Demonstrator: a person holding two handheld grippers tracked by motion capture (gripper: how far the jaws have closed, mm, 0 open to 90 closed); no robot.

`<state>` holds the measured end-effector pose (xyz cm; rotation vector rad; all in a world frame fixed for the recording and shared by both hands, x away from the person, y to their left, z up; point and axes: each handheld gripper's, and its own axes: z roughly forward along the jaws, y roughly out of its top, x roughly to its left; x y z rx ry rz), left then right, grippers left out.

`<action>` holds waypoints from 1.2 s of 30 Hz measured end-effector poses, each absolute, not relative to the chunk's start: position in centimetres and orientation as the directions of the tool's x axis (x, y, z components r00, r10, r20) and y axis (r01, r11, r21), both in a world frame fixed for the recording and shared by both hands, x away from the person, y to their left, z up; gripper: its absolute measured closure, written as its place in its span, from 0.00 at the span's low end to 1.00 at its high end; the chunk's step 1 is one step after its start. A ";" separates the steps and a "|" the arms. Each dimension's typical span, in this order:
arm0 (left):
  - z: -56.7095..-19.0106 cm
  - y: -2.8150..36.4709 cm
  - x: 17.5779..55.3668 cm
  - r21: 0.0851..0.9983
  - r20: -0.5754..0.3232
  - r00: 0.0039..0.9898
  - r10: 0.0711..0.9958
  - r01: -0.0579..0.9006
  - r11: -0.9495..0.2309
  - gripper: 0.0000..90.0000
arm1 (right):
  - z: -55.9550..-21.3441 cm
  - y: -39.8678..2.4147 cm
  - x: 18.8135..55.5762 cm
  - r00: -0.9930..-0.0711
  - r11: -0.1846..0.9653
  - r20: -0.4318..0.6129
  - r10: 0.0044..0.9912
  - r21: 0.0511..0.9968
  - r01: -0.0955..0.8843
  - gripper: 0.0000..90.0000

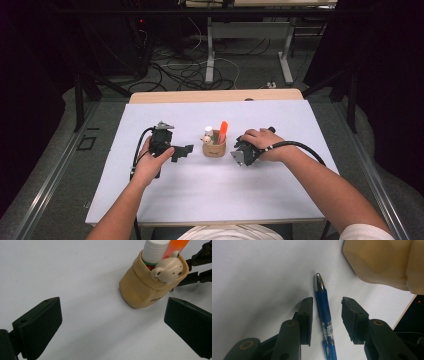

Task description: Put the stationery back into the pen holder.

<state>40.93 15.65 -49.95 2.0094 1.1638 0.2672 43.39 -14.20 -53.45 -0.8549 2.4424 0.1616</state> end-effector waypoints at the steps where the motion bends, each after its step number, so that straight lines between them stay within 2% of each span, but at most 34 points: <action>1: -49.9 15.7 40.9 0.716 -0.191 0.558 0.807 0.642 -0.274 0.02 | -53.5 -14.2 43.4 -0.664 0.796 -0.512 -0.545 -0.067 -0.602 0.68; 2: -49.9 15.7 40.9 0.716 -0.190 0.558 0.807 0.642 -0.275 0.02 | -53.6 -14.2 43.4 -0.646 0.788 -0.534 -0.545 -0.063 -0.612 0.68; 3: -49.9 15.7 40.9 0.717 -0.191 0.559 0.807 0.641 -0.274 0.02 | -53.5 -14.0 43.4 -0.657 0.788 -0.509 -0.557 -0.072 -0.612 0.68; 8: -49.9 15.7 40.9 0.717 -0.192 0.559 0.807 0.641 -0.274 0.02 | -53.9 -13.9 43.4 -0.637 0.779 -0.529 -0.560 -0.077 -0.622 0.69; 12: -49.9 15.7 40.9 0.717 -0.192 0.559 0.807 0.641 -0.273 0.02 | -53.9 -13.6 43.4 -0.642 0.775 -0.506 -0.577 -0.090 -0.626 0.70; 21: -49.9 15.7 40.9 0.715 -0.192 0.557 0.808 0.644 -0.274 0.02 | -54.1 -13.5 43.4 -0.630 0.769 -0.517 -0.580 -0.092 -0.632 0.80; 25: -50.0 15.6 40.9 0.715 -0.199 0.555 0.808 0.646 -0.267 0.02 | -54.0 -13.4 43.3 -0.631 0.761 -0.486 -0.605 -0.119 -0.638 0.85; 36: -50.0 15.6 40.9 0.713 -0.198 0.554 0.808 0.648 -0.270 0.02 | -54.1 -13.3 43.3 -0.599 0.736 -0.493 -0.631 -0.136 -0.663 0.88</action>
